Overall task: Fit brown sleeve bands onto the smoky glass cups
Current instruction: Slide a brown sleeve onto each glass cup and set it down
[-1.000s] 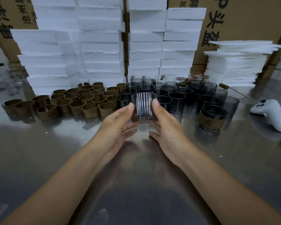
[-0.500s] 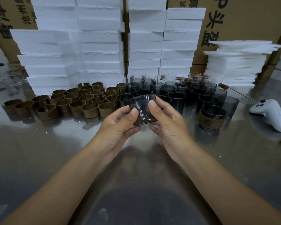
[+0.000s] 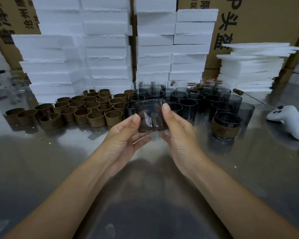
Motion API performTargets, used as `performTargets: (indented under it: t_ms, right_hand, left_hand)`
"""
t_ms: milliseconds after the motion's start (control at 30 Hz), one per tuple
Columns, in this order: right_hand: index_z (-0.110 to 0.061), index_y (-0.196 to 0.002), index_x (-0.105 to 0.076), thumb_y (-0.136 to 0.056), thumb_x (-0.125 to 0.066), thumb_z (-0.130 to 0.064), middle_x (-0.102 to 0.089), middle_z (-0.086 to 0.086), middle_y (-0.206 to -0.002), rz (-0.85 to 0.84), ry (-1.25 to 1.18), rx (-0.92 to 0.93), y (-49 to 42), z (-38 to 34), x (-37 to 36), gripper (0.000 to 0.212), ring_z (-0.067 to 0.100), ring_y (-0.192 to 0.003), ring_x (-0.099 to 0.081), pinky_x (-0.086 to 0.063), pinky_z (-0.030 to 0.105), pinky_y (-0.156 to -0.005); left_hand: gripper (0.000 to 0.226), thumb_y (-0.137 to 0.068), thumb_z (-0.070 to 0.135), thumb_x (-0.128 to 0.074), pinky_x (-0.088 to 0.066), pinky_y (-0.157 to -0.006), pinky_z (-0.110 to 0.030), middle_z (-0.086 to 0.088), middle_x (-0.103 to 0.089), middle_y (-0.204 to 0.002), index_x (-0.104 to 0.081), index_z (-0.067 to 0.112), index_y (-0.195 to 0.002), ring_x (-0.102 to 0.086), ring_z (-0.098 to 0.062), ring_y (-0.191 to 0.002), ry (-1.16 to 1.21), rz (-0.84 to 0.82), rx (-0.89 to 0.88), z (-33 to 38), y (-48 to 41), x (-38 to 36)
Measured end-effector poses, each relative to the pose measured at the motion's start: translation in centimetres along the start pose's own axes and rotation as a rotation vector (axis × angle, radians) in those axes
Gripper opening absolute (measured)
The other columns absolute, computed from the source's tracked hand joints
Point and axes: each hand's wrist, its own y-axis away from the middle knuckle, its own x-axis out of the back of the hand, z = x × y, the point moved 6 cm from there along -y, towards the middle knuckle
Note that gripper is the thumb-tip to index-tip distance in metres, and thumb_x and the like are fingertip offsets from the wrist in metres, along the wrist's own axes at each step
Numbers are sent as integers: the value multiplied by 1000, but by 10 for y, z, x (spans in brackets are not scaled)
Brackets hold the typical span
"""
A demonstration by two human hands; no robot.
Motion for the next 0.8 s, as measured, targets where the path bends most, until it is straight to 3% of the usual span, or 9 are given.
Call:
performTargets:
  t_ms: [100,167,267,333,400,500,600,700,800]
  right_hand:
    - [-16,-108,-70,-66,-65,-49,-74,0,-100,80,-8,18,1,-1,3,53,12,-99,-68,-51,25,-91]
    - [-15,-113,-67,-62,-70,-46,-73,3,-106,152,-10,10,2,0,7,59,15,-104,-67,-50,32,-98]
    - [-20,-111,-65,-65,-75,-37,-72,3,-105,207,22,8,2,3,11,51,12,-98,-68,-54,27,-88]
    - [-17,-117,-64,-62,-76,-38,-71,2,-105,189,50,-16,2,6,9,60,11,-95,-68,-53,21,-79]
    - [-14,-114,-66,-59,-74,-41,-72,0,-100,121,55,-56,2,7,5,61,9,-90,-68,-50,21,-77]
    - [-13,-100,-71,-62,-72,-42,-71,-2,-87,26,54,-87,3,6,1,48,6,-78,-64,-46,20,-74]
    - [-17,-96,-72,-61,-70,-41,-70,-9,-79,-2,48,-117,2,6,2,43,-1,-70,-62,-43,17,-68]
    - [-23,-91,-73,-62,-69,-43,-70,-11,-79,-36,-12,-172,1,8,4,36,-3,-67,-60,-38,20,-69]
    - [-24,-92,-74,-60,-72,-41,-72,-8,-83,-35,-146,-221,-2,11,7,36,1,-68,-61,-40,21,-70]
  left_hand:
    - [61,-53,53,-82,-55,-83,-24,-2,-73,-107,-73,24,-106,-68,-12,-99,-23,73,-18,3,1,3]
    - [58,-61,45,-74,-55,-82,-23,-1,-72,-109,-68,22,-114,-68,-11,-99,-55,125,-17,4,1,6]
    - [58,-66,40,-71,-51,-85,-28,-2,-71,-114,-64,20,-119,-67,-13,-103,-102,136,-3,3,2,4]
    - [58,-64,39,-74,-51,-83,-30,-4,-71,-113,-64,17,-117,-67,-16,-105,-115,149,7,0,3,2]
    - [60,-59,40,-77,-54,-79,-29,-4,-72,-108,-65,17,-113,-67,-18,-103,-113,167,14,-2,3,2]
    - [58,-56,39,-78,-56,-75,-27,-4,-73,-102,-65,16,-108,-69,-17,-96,-89,161,16,-3,3,2]
    - [58,-61,37,-76,-55,-78,-25,-9,-71,-108,-65,12,-112,-68,-20,-100,-65,139,23,-3,2,3]
    - [41,-71,37,-70,-55,-79,-23,-9,-72,-107,-72,14,-105,-68,-18,-99,-13,81,14,0,2,2]
    - [38,-71,42,-69,-54,-78,-21,-6,-73,-105,-76,19,-99,-69,-14,-96,22,19,0,2,2,-1]
